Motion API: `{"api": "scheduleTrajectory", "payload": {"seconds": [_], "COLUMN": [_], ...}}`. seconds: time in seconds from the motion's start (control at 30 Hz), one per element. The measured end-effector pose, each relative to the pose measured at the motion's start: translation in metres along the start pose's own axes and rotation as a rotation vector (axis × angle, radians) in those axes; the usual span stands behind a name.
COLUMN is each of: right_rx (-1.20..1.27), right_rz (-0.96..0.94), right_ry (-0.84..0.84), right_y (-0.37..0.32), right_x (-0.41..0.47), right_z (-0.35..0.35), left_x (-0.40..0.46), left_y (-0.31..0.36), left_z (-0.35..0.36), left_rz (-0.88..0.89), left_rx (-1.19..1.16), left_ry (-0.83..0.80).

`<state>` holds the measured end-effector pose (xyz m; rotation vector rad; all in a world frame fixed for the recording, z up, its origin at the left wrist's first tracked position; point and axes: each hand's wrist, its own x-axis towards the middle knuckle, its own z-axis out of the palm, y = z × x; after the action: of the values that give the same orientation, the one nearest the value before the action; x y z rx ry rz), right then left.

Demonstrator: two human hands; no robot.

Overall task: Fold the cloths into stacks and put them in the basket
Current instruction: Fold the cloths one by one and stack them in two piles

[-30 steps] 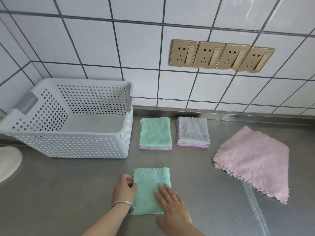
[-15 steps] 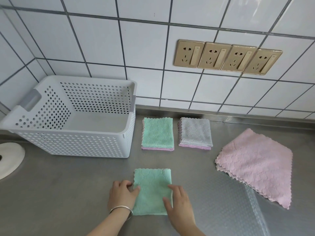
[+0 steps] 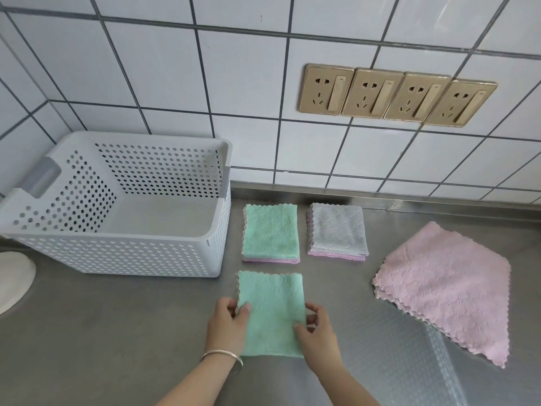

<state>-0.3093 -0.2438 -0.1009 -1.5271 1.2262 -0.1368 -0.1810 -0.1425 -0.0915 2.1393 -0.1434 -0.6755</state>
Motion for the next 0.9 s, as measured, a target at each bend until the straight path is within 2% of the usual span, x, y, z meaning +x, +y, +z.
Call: {"api": "scheduleTrajectory", "payload": {"seconds": [0.1,0.17,0.3,0.43,0.57,0.7,0.8,0.87,0.9], "right_rx": [0.100,0.148,0.193,0.190,0.132,-0.151,-0.686,-0.941,-1.001], "right_rz": [-0.073,-0.120,-0.150,-0.127,-0.103,-0.235,-0.565,-0.692,-0.723], "right_ry": [0.040,0.059,0.077,0.104,0.131,0.200,0.353,0.278,0.238], "right_y": [-0.029,-0.051,-0.088,-0.105,-0.104,-0.098,-0.089,-0.090,-0.089], "right_x": [0.018,0.037,0.082,0.123,0.148,0.152,0.159,0.166,0.170], "right_z": [-0.009,-0.014,-0.014,-0.008,0.001,0.009,0.014,0.015,0.016], "left_x": [0.010,0.023,0.067,0.111,0.137,0.143,0.142,0.141,0.141], "left_y": [0.036,0.059,0.089,0.101,0.096,0.085,0.081,0.084,0.085], "left_z": [-0.003,-0.002,0.009,0.022,0.034,0.043,0.046,0.049,0.052], "left_rz": [0.079,0.170,0.335,0.345,0.265,0.231,0.365,0.501,0.542], "left_rx": [-0.138,-0.174,-0.034,0.069,0.224,0.344,0.592,0.762,0.841], "left_ry": [0.062,0.046,0.000,-0.007,-0.057,-0.086,0.048,0.097,0.058]}}
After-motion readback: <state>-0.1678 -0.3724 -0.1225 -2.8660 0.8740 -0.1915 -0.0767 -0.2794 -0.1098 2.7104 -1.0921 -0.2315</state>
